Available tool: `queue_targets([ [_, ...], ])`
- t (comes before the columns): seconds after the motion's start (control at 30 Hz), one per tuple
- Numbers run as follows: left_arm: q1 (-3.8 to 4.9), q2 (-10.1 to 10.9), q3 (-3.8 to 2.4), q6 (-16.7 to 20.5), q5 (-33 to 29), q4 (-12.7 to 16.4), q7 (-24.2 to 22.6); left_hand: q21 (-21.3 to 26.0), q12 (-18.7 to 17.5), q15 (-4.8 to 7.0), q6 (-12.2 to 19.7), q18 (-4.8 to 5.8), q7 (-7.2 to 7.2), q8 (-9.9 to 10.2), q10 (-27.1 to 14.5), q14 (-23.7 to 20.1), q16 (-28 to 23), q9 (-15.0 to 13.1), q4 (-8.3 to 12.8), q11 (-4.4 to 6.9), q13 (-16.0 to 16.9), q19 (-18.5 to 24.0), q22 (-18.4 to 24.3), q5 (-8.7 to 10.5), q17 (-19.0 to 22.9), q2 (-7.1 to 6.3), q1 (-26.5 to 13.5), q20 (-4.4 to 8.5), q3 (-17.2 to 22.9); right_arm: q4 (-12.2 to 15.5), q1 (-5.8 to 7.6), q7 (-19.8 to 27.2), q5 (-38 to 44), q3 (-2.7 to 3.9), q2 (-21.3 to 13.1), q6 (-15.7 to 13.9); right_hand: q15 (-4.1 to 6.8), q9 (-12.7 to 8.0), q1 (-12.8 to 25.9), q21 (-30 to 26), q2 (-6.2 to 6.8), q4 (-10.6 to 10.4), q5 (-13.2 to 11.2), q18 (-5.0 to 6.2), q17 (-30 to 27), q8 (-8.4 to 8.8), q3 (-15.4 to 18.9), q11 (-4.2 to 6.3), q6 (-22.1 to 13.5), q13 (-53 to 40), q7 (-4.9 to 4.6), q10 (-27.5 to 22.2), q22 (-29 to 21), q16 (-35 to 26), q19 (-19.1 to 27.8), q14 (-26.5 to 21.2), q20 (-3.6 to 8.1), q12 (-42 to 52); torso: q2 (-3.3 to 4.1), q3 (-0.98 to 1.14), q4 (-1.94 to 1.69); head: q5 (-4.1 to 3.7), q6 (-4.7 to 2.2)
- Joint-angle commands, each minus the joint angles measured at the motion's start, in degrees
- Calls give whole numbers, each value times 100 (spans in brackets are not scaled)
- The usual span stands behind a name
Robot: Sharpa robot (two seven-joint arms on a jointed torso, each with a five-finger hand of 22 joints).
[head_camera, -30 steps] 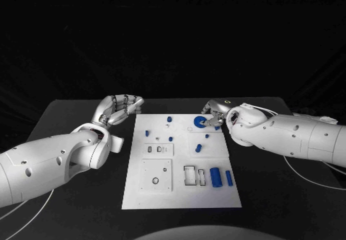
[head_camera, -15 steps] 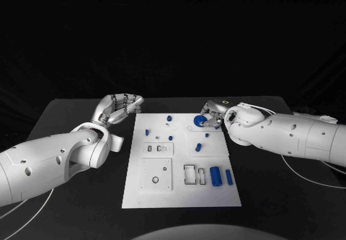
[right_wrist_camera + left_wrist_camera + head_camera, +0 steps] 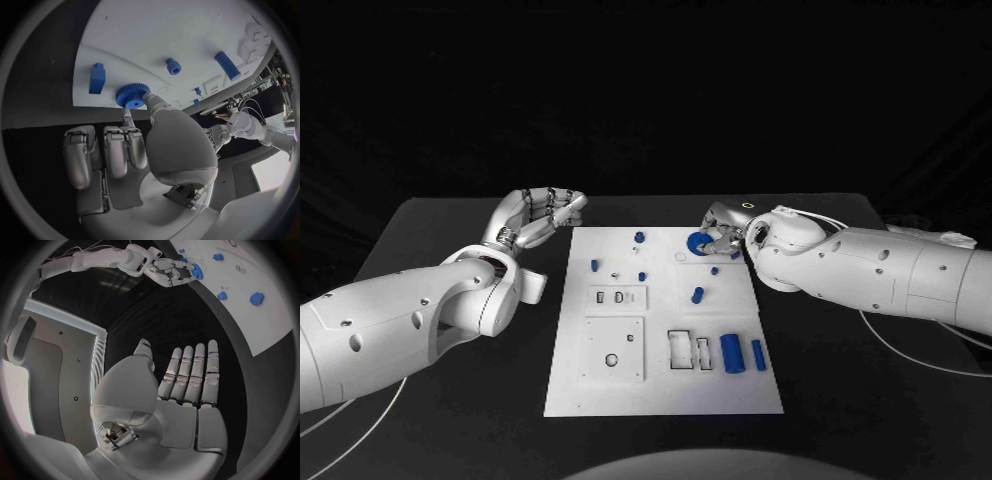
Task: Assemble the parts on the task board
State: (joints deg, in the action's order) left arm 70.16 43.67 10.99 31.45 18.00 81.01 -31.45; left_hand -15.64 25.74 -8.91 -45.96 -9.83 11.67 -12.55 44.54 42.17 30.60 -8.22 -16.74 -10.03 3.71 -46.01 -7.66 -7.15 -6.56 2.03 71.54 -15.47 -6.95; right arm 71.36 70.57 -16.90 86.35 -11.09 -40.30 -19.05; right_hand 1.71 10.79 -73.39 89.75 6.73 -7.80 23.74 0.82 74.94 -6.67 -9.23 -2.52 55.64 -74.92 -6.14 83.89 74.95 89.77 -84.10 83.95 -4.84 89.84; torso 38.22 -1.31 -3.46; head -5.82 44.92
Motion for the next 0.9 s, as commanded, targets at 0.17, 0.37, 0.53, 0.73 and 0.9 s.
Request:
queue_targets([
  [0.17,5,5,-5,1,26,27,-68,23,-28,-6,1,-68,74,-18,34,-35,-24,-7,7,-1,0,-16,8,-28,-9,13,39,-9,-33,10,-17,-73,91,-8,11,80,-21,156,-138,25,-90,119,-27,-82,1506,-131,-148,4,164,-1508,24,611,1505,23,-590,605,-15,16,3,0,1,42,22],
  [0.37,5,2,-5,0,26,24,-70,23,-28,-6,1,-68,74,-18,34,-35,-24,-7,7,-1,0,-16,8,-28,-9,13,39,-9,-33,73,-24,-33,90,-8,-16,-133,-19,288,-252,25,-165,269,-20,-82,1506,-254,-265,0,364,-1508,14,611,1505,23,-590,605,-9,16,0,4,-5,48,56],
  [0.53,5,8,-5,-4,26,26,-70,23,-28,-6,1,-68,74,-18,34,-35,-24,-7,7,-1,0,-16,8,-28,-9,13,39,-9,-33,146,-27,121,46,-8,-45,-548,-24,367,-288,25,-204,341,7,-82,1506,-315,-318,-14,474,-1508,-5,611,1505,23,-590,605,-12,16,0,6,-4,67,48],
  [0.73,5,14,-5,-9,26,17,-66,23,-28,-6,1,-68,74,-18,34,-35,-24,-7,7,-1,0,-16,8,-28,-9,13,39,-9,-33,369,10,328,-290,2,-135,-1044,-37,393,-279,25,-210,366,56,-82,1506,-304,-340,-38,472,-1508,-39,611,1505,23,-590,605,-19,16,6,6,-4,101,52],
  [0.9,5,8,-5,-13,26,12,-64,26,-30,-6,2,-67,74,-20,35,-35,-24,-9,5,-1,-1,-16,10,-28,-12,21,41,-10,-40,647,154,432,-489,9,-207,-1175,-52,398,-252,25,-204,366,54,-82,1506,-283,-342,-63,457,-1508,-71,611,1505,23,-590,605,-28,16,8,3,-10,96,48],
])
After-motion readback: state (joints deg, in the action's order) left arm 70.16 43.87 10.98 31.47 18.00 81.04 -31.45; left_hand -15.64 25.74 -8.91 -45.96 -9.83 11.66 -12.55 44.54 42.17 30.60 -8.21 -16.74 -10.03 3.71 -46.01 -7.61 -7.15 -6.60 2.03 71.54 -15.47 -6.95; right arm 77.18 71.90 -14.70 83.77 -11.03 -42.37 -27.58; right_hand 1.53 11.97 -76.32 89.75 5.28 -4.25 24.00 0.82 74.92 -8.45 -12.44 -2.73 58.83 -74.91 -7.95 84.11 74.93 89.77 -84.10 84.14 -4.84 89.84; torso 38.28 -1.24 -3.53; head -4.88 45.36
